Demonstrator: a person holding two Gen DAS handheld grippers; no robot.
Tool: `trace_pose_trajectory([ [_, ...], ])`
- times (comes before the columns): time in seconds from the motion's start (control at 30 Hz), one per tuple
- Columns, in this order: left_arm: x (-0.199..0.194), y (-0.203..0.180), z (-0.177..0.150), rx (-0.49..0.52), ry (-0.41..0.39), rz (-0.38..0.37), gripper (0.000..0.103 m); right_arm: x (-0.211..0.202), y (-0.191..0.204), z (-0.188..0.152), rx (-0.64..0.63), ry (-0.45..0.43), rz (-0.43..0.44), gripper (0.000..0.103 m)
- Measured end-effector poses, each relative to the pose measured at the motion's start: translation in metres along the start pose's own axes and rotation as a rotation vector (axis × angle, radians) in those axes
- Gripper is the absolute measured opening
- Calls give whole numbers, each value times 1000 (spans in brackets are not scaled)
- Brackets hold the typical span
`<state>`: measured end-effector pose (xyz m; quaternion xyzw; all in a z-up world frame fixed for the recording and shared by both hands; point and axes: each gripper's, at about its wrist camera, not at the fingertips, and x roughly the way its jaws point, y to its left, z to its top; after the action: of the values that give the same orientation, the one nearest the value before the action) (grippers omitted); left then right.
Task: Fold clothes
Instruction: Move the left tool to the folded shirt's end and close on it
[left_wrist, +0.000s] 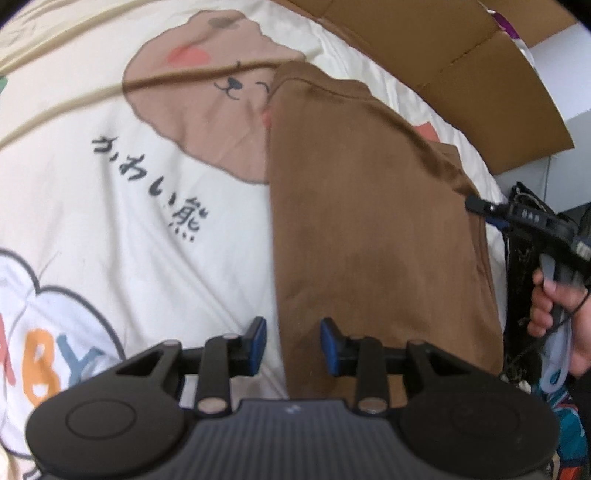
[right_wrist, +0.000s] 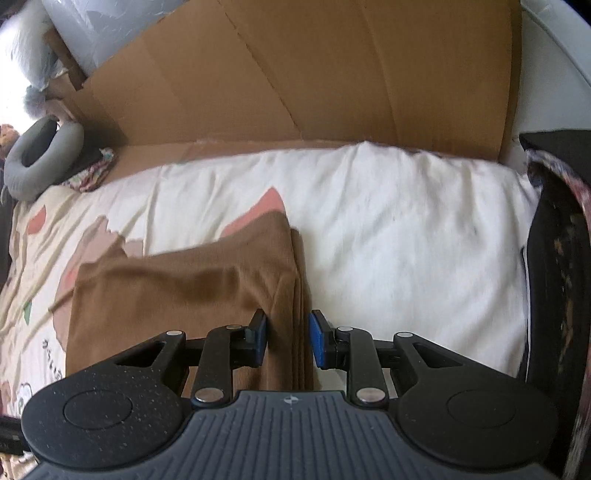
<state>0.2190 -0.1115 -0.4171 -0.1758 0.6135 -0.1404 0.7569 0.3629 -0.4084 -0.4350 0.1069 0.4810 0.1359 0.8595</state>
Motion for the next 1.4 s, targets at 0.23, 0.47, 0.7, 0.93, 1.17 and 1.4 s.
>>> trace_pose_trajectory([
  [0.23, -4, 4, 1, -21, -8, -19, 34, -9, 6, 10, 23, -19, 49, 28],
  [0.47, -2, 4, -1, -36, 22, -52, 34, 8, -2, 10, 44, 8, -4, 16],
  [0.7, 5, 2, -20, -41, 100, -80, 34, 24, -3, 12, 21, 50, -23, 15],
  [0.93, 6, 3, -33, -59, 136, -114, 34, 5, -3, 10, 40, 52, -13, 22],
  [1.17, 8, 10, -42, -113, 185, -161, 34, -30, 2, -13, 20, 44, 23, 23],
  [1.4, 13, 11, -58, -123, 249, -182, 23, -68, -2, -45, 73, 31, 72, 23],
])
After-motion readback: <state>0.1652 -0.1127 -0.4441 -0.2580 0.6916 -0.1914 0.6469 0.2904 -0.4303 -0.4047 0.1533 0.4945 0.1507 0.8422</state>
